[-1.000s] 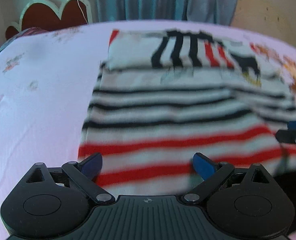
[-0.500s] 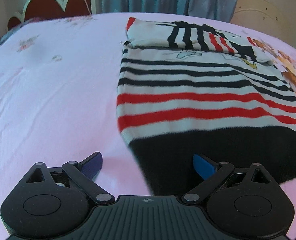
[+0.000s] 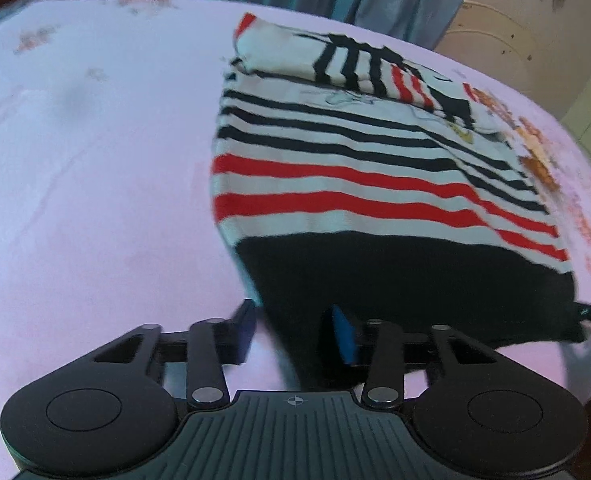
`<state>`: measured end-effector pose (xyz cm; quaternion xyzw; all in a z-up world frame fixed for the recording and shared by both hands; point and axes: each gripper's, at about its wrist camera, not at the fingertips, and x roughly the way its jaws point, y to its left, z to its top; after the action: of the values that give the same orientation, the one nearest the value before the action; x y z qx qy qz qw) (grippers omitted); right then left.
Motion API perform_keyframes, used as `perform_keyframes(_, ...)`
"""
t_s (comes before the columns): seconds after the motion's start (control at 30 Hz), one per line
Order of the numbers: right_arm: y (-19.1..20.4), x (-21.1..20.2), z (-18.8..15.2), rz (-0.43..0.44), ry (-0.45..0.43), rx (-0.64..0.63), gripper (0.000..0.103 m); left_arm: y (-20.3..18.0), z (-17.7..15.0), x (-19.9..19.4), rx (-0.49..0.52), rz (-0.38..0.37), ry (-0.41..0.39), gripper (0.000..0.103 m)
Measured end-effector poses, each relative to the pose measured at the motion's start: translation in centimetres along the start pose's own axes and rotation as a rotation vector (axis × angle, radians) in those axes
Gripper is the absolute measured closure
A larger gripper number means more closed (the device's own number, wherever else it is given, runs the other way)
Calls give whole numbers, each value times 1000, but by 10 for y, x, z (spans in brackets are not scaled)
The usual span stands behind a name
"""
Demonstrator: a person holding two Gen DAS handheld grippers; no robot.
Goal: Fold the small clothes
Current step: 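Grasp the hem with both grippers and lift it toward the collar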
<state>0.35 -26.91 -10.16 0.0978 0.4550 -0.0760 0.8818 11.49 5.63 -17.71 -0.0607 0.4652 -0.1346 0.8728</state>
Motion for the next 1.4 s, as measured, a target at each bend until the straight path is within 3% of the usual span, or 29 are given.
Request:
perform_keyframes(0.07,2,0,-1,13,11,12,73,-1,1,3,-2,-20,5,65)
perform_keyframes(0.13,4,0,0,27,20,12,84,-2,1,4,6,-45,7,93)
perform_keyframes(0.17,4,1,0,45,25,20,89,0,1,5,-2,-66,10,94)
perform_keyframes(0.37,7,-6,7,69,3,20,92,-5,8,-4,26,-85,-54,95)
perform_keyframes(0.63,3,-22,41,149,-109,56,92,-11,53,-20,20,-109,-183,95)
perform_keyframes(1.0,-3,-4,141,225,-258,79,93,-26,152,6,-12,-105,-307,96)
perform_keyframes(1.4,5,67,249,234,-286,62,93,-37,258,81,-35,-41,-344,96)
